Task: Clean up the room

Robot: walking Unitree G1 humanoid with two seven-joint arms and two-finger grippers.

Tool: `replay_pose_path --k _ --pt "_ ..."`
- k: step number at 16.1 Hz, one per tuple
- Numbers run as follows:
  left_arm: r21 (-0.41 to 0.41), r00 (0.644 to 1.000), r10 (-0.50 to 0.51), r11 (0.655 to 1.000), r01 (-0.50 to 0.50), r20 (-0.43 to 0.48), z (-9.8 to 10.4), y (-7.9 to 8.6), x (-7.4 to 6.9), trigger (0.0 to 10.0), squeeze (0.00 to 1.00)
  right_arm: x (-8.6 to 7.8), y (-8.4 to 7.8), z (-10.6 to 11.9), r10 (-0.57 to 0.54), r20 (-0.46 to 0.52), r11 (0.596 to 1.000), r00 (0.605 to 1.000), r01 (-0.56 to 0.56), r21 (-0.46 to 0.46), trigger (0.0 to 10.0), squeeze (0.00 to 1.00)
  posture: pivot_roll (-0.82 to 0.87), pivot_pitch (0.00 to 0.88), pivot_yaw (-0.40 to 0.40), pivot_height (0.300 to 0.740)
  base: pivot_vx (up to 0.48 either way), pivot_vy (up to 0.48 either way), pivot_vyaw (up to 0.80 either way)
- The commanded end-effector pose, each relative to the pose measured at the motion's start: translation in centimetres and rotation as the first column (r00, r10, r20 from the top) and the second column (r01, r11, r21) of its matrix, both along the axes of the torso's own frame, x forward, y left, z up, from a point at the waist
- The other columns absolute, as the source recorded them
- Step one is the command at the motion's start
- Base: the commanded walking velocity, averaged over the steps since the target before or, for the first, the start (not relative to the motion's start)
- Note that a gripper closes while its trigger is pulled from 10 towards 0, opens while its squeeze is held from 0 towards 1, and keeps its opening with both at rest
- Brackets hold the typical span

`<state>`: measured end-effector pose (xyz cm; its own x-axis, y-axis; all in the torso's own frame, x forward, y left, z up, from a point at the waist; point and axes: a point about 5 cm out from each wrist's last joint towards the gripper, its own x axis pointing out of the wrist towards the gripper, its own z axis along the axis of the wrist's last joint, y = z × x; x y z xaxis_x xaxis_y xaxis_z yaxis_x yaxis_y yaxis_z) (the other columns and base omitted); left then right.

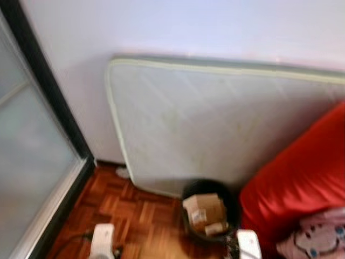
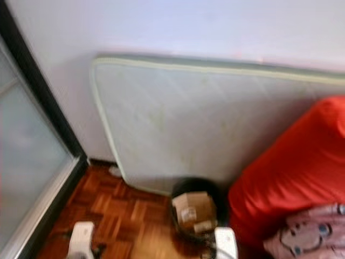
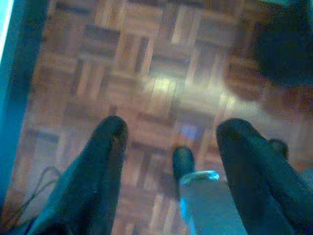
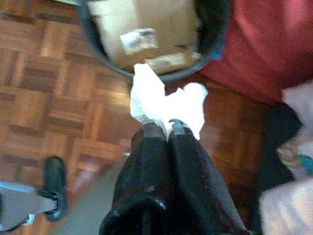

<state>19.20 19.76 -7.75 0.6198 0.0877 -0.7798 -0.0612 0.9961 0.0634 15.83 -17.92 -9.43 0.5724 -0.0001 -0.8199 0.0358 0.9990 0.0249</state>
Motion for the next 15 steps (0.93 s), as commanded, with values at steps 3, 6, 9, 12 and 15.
replay_pose_path --k 3,6,9,12,15 --pt "0.001 1.000 0.010 1.000 -0.010 -0.023 -0.26 0.31 -0.56 10.0 0.00 0.40 0.03 0.15 -0.010 0.007 1.000 1.000 0.010 0.007 10.0 0.00 -0.04 0.028 -0.035 0.740 0.252 0.000 -0.74" --pt "0.002 1.000 0.012 1.000 -0.012 -0.023 -0.25 0.34 -0.55 10.0 0.00 0.46 0.02 0.19 -0.010 0.014 1.000 1.000 0.010 0.007 10.0 0.00 -0.03 0.033 -0.036 0.740 0.249 0.000 0.00" --pt "0.000 1.000 0.014 1.000 -0.014 -0.022 -0.25 0.31 -0.54 10.0 0.00 0.48 -0.03 0.20 -0.011 0.015 1.000 1.000 0.011 0.007 10.0 0.00 -0.03 0.035 -0.038 0.740 0.250 0.000 0.00" --pt "0.000 1.000 0.018 1.000 -0.018 -0.021 -0.24 0.31 -0.52 10.0 0.00 0.48 -0.06 0.21 -0.009 0.014 1.000 1.000 0.009 0.004 10.0 0.00 -0.03 0.036 -0.040 0.740 0.249 0.000 0.00" --pt "-0.003 1.000 0.030 1.000 -0.030 0.001 -0.09 0.33 -0.29 10.0 0.00 0.53 -0.08 0.26 -0.014 0.025 1.000 1.000 0.014 0.007 10.0 0.00 -0.03 0.039 -0.041 0.740 0.000 0.000 0.00"
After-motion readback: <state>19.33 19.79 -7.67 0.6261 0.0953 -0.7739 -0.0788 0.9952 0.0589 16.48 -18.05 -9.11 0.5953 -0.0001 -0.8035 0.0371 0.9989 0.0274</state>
